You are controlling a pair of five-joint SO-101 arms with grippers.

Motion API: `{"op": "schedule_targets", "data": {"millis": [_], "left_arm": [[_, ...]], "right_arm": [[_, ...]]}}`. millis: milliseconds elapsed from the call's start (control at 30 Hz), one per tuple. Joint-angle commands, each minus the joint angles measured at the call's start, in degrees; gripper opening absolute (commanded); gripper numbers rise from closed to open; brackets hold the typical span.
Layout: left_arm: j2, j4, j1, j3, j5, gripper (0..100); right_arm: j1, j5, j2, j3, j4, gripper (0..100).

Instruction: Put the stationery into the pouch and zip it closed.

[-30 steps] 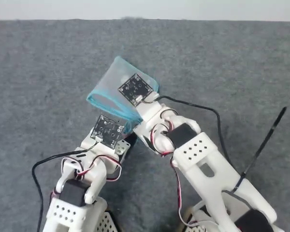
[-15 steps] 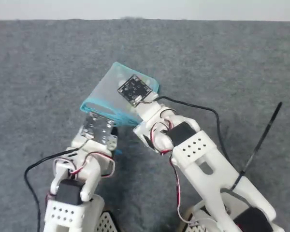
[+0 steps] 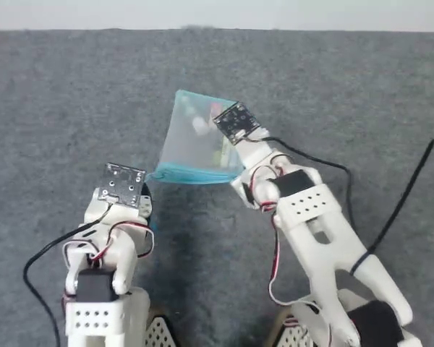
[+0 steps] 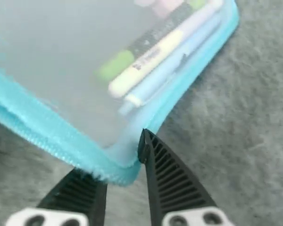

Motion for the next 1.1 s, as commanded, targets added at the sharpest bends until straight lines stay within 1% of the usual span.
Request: {"op": "schedule_targets", "data": {"millis": [0,100,267,333,467,500,567,633,767,833,1000,1067], "left_arm": [[-1.0,-4.7,-3.1,0.4,-0.6,1],[-1.0,-5.1,-1.2,1.1,-0.6,1],[-1.3,-5.1,6.4,5.1,-0.7,2],[-1.3,-4.7,8.4,6.3,-0.5,7],[-1.2,-4.2,13.5,9.2,-0.4,20],[-1.2,-3.3,15.6,9.6,-0.4,22],[-1.3,-1.7,19.8,9.6,-0.4,25],[-1.3,-1.3,22.5,9.5,-0.4,26],[-1.3,-1.0,22.8,6.7,-0.4,27],[-1.3,-0.3,22.2,5.3,-0.4,27],[-1.3,0.6,21.7,2.9,-0.4,27],[-1.4,0.3,19.3,1.5,0.4,27]], "right_arm": [[9.6,3.2,0.7,2.4,0.3,0.6],[12.1,4.2,0.7,3.6,0.4,0.6],[12.1,3.9,0.7,3.9,2.5,0.6],[12.1,3.8,0.7,3.3,5.1,0.6],[12.4,3.6,0.6,2.8,8.8,0.6],[12.4,3.4,0.2,2.8,9.3,0.6],[12.5,0.8,-1.8,2.9,9.5,0.7],[12.4,-0.5,-5.1,2.9,11.1,3.4],[12.1,-0.4,-14.0,3.2,14.7,14.0],[12.1,-0.3,-18.0,3.3,16.3,16.3],[12.1,-0.8,-24.9,4.9,16.8,14.7],[12.1,-0.8,-26.7,6.2,17.0,10.9]]}}
